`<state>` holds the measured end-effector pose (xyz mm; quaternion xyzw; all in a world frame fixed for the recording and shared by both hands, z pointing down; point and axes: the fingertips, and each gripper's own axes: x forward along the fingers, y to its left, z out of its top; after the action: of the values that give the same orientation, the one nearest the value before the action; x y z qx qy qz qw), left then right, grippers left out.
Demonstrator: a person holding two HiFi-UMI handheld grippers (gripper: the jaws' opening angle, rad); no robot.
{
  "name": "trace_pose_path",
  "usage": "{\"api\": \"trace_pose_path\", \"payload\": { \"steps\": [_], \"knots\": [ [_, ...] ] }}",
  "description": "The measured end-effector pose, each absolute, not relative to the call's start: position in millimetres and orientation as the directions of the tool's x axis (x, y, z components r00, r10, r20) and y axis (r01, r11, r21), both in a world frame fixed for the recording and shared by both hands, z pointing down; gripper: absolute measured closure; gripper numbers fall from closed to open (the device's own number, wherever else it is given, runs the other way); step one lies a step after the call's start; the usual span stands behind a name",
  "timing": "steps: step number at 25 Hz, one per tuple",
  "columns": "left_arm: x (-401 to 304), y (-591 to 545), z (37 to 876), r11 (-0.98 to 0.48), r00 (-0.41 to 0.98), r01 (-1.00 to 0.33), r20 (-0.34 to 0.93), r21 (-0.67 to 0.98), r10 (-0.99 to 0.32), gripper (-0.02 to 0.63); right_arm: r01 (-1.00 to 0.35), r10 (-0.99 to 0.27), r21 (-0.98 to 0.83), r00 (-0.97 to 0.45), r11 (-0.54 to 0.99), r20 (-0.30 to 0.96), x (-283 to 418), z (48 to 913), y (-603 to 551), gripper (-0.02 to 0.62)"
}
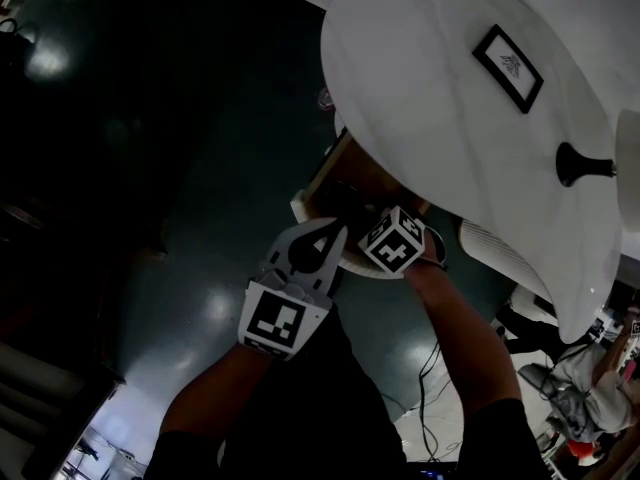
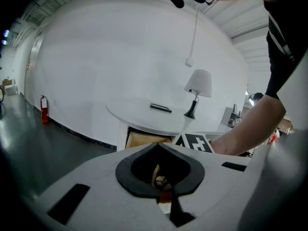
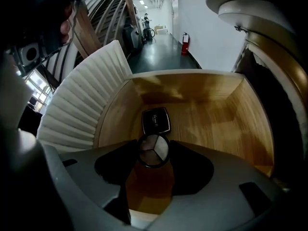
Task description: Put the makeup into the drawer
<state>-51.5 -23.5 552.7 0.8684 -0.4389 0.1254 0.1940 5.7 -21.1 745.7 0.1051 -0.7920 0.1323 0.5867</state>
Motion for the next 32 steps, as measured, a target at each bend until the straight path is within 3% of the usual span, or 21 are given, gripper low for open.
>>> {"api": "trace_pose_path", "payload": {
  "steps": [7, 13, 32],
  "knots": [
    [-51.2, -27.2, 555.3, -0.535, 0.581, -0.813, 0.391, 0.231, -0.714, 0.596, -0.284, -0.04, -0.037, -0.26, 0.958, 0.965, 7.1, 746.7, -29.8, 0.376],
    [-54.7, -28.9, 553.5, -0.526, 0.576, -0.817, 0.387, 0.237, -0.72, 0.597, -0.106, -0.032, 0.011, -0.199, 0.994, 0.979, 6.2, 756.7, -32.4, 0.376],
    [-64.8, -34.3, 562.9, -0.495, 0.556, -0.831, 0.396, 0.255, -0.731, 0.596, 0.113, 0.071, -0.055, -0.15, 0.992, 0.986, 18.6, 798.4, -24.9, 0.377]
  ]
}}
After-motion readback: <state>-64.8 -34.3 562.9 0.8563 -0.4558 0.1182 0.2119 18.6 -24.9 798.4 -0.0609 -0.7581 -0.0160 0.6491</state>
